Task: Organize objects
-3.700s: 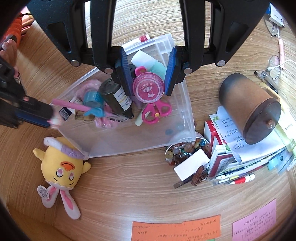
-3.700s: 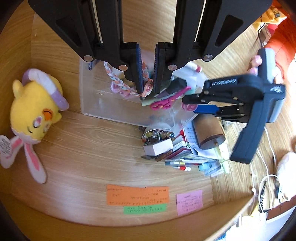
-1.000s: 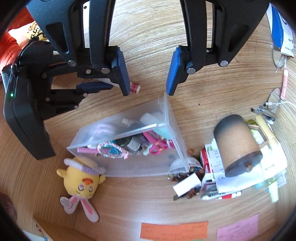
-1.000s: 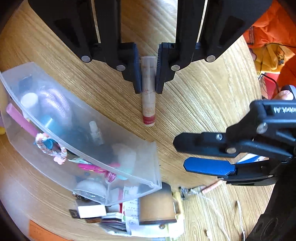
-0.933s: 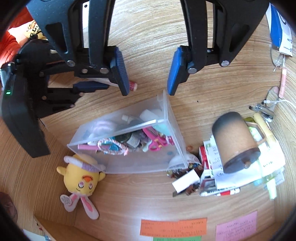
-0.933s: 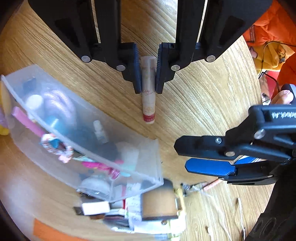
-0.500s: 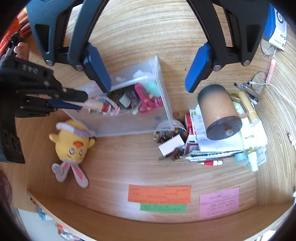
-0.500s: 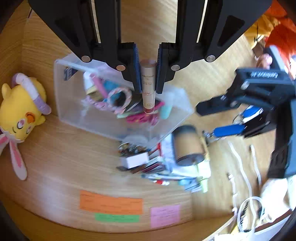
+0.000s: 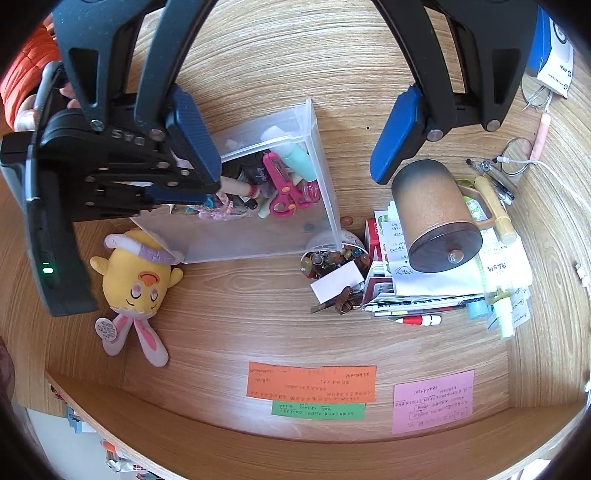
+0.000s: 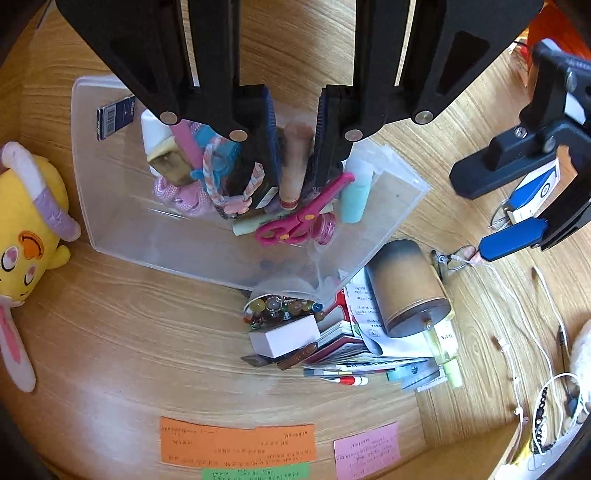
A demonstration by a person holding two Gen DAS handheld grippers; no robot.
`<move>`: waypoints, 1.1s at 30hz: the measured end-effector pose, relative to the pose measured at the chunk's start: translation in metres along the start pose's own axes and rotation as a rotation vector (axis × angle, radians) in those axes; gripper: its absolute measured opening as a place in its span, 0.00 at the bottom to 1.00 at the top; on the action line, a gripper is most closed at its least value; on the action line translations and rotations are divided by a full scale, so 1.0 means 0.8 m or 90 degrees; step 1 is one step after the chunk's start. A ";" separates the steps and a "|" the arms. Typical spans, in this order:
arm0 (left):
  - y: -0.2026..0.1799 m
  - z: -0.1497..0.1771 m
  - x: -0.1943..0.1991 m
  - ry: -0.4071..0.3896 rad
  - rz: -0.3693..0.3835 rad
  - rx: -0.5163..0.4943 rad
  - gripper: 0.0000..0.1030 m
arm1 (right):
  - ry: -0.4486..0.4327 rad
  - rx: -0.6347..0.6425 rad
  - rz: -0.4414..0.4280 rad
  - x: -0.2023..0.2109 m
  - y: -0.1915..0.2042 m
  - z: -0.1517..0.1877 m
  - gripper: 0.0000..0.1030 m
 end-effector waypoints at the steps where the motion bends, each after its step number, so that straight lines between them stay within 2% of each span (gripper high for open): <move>1: -0.001 0.000 0.000 -0.001 0.001 -0.001 0.81 | -0.003 0.001 0.002 0.003 -0.002 0.001 0.15; 3: -0.004 -0.001 -0.001 -0.002 0.002 -0.002 0.81 | -0.013 0.005 0.013 0.016 -0.004 0.004 0.16; 10: -0.016 -0.001 -0.007 0.002 0.010 -0.004 0.81 | -0.083 0.008 0.042 0.079 -0.012 0.009 0.36; 14: -0.024 0.000 -0.006 -0.001 0.016 -0.004 0.81 | -0.112 -0.007 0.048 0.103 -0.020 0.016 0.44; 17: -0.029 0.000 -0.005 -0.004 0.020 -0.003 0.81 | -0.126 -0.014 0.065 0.113 -0.026 0.020 0.58; 18: -0.030 0.001 -0.004 -0.006 0.021 -0.002 0.82 | -0.130 -0.015 0.073 0.115 -0.028 0.023 0.65; 19: -0.032 0.002 -0.004 -0.008 0.022 -0.001 0.85 | -0.131 -0.019 0.081 0.116 -0.030 0.025 0.71; 21: -0.033 0.003 -0.003 -0.017 0.021 0.004 0.93 | -0.135 -0.015 0.087 0.116 -0.031 0.030 0.74; 24: -0.036 0.006 -0.002 -0.028 0.019 0.001 0.93 | -0.132 -0.013 0.095 0.113 -0.031 0.037 0.80; 33: -0.044 0.020 -0.006 -0.017 0.024 -0.006 0.96 | -0.126 -0.032 0.096 0.107 -0.036 0.054 0.81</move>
Point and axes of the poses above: each gripper's, at about its wrist camera, not at the fingertips, and x roughly against the way its jaws point, y to its left, z to its underside, the point moved 9 cm from there along -x, roughly the way its jaws point, and after that the axes turned 3 degrees about x, right-handed, at the moved point
